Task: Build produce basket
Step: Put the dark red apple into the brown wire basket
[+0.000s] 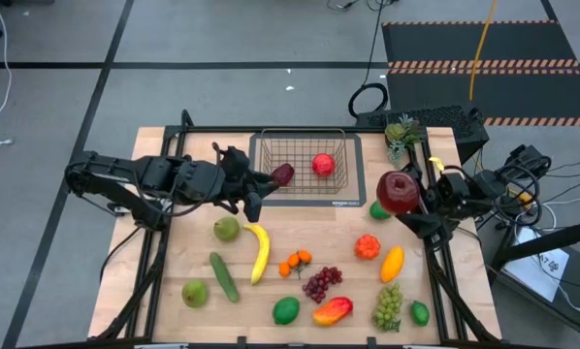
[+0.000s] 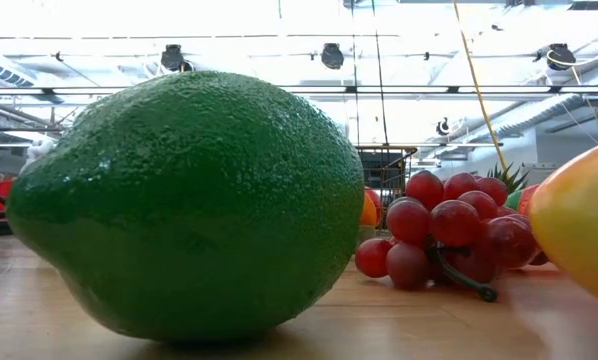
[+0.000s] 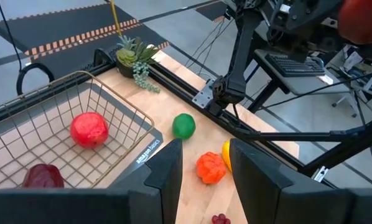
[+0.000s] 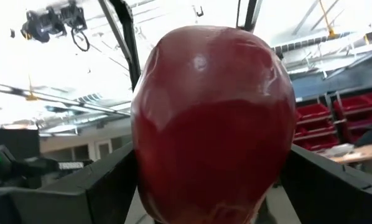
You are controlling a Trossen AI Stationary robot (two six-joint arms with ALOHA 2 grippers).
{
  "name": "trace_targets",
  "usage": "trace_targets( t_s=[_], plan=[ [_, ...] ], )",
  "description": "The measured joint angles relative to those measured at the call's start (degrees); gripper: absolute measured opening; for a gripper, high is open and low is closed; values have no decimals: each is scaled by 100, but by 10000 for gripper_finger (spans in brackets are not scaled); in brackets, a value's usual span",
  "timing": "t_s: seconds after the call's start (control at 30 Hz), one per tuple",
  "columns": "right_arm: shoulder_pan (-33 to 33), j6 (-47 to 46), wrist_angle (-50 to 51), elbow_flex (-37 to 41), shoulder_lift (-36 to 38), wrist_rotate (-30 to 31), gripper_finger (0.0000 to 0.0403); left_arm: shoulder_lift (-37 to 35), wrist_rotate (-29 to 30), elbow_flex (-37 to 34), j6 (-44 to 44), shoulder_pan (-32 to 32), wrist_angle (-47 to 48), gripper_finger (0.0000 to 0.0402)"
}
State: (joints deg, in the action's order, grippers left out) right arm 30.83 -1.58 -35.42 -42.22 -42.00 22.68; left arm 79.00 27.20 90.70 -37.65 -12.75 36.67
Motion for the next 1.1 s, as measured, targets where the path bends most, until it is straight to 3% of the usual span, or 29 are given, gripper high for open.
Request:
trace_targets(
  t_s=[0.53,0.83,1.1],
  plan=[
    [0,-2218,-11,0,0,0,341,248,-5,0,-147,-2,-61,134],
    [0,-2380,11,-2,0,11,341,306,-23,0,-205,-14,-81,134],
    [2,-2327,57,-2,0,873,341,301,-31,0,-329,-24,-92,134]
  ],
)
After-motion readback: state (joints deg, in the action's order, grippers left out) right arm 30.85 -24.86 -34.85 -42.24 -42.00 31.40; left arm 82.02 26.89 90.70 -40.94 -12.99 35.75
